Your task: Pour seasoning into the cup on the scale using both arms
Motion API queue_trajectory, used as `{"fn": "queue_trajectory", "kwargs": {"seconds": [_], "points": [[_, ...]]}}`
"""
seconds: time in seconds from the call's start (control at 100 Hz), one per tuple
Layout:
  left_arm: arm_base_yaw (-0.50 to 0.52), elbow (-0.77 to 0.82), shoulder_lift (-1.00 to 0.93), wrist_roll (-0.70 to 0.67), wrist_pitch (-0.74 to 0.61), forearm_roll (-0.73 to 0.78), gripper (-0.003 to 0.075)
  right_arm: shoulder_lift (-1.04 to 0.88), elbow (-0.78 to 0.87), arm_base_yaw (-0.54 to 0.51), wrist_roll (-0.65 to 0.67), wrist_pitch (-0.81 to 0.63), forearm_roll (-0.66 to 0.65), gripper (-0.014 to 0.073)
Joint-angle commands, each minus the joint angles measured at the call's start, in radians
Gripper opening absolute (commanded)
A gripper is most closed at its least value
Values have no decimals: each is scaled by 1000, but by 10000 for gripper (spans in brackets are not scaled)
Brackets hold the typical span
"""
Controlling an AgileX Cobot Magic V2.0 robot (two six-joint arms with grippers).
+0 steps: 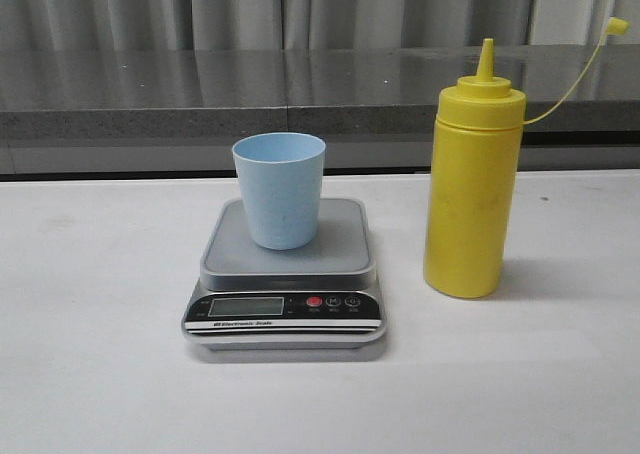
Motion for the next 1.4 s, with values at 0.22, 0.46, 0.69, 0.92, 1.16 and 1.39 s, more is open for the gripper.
{"fn": "queue_trajectory", "kwargs": {"seconds": [0.22, 0.46, 0.69, 0.92, 1.16, 1.39], "points": [[5, 142, -61, -3, -328, 65, -20, -22, -18, -5, -9, -87, -3, -68], [8, 284, -206, -3, -329, 65, -20, -22, -18, -5, -9, -87, -3, -68], [62, 347, -284, -3, -287, 65, -20, -22, -18, -5, -9, -87, -3, -68], [108, 347, -284, -3, -309, 72, -20, -22, -18, -5, -9, -87, -3, -68], [108, 347, -284, -3, -325, 72, -20, -22, -18, -5, -9, -87, -3, -68], [108, 347, -284, -3, -325, 72, -20, -22, -18, -5, -9, -87, -3, -68]]}}
